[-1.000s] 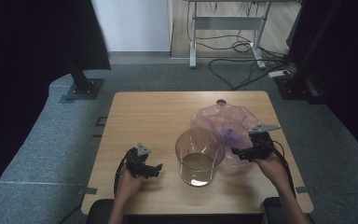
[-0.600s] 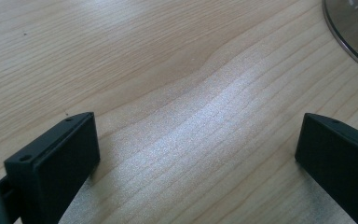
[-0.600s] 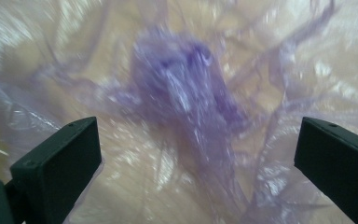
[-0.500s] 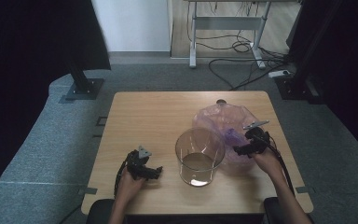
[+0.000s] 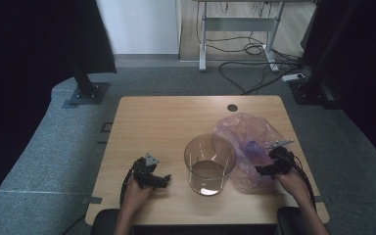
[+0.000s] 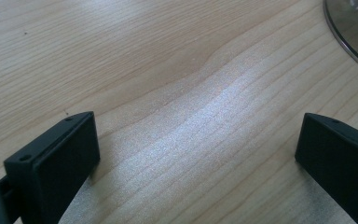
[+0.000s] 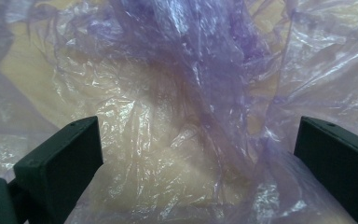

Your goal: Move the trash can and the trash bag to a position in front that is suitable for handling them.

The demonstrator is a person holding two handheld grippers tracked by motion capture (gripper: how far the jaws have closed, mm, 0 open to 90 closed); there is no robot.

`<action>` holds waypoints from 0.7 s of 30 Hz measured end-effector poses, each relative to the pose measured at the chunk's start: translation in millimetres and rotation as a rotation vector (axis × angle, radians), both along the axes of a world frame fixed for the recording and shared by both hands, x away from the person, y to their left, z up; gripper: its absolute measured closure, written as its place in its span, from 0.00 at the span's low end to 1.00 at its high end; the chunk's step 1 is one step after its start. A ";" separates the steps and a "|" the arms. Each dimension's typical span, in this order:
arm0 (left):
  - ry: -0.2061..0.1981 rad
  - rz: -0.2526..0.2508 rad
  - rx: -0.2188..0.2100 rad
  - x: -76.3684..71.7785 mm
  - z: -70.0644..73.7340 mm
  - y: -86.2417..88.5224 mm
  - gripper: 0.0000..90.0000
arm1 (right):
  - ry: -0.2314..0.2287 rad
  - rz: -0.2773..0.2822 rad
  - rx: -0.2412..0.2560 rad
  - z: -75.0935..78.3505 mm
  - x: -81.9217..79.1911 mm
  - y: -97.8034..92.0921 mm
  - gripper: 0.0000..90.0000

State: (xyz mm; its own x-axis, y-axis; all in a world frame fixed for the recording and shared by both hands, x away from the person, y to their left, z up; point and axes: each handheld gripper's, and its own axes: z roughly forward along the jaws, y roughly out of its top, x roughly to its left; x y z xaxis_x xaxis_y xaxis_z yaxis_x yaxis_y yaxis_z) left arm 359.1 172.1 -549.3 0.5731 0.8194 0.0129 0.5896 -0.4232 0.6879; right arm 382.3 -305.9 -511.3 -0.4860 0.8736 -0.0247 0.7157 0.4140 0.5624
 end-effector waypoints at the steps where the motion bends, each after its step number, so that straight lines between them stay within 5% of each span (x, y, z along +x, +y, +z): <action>1: 0.000 0.000 0.000 0.0 0.0 0.0 0.00 | -0.001 -0.007 0.003 -1.0 -3.8 -3.6 0.02; 21: 0.001 0.015 -0.001 -0.5 0.0 -1.5 0.00 | -0.019 -0.094 0.050 -1.5 -79.7 -54.0 0.04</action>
State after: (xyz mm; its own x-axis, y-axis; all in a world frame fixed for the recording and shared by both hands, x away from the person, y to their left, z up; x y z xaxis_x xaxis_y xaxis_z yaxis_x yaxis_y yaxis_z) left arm 358.6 170.6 -549.3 0.5606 0.8280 0.0121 0.5963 -0.4138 0.6878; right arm 302.6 -359.9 -512.9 -0.4016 0.9157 0.0120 0.7393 0.3165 0.5943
